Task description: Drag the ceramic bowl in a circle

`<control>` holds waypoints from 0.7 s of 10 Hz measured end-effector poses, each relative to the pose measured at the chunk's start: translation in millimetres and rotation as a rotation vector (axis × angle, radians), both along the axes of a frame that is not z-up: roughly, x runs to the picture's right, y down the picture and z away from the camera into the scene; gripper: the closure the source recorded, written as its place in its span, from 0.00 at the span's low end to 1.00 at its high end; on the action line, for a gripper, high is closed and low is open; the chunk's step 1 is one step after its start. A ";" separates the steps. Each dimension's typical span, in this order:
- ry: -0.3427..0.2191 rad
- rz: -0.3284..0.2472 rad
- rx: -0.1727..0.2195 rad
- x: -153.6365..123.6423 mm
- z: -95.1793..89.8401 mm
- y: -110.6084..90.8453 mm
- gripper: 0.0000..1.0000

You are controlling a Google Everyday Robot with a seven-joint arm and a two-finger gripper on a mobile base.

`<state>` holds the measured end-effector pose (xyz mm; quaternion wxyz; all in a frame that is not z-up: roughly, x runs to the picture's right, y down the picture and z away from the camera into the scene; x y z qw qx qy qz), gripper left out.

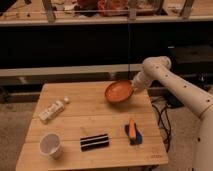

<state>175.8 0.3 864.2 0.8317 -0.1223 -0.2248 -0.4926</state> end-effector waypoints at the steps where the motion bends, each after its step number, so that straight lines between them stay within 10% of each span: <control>1: -0.018 -0.016 -0.004 -13.5 5.5 2.4 1.00; 7: -0.123 -0.220 0.007 -74.3 6.0 35.2 1.00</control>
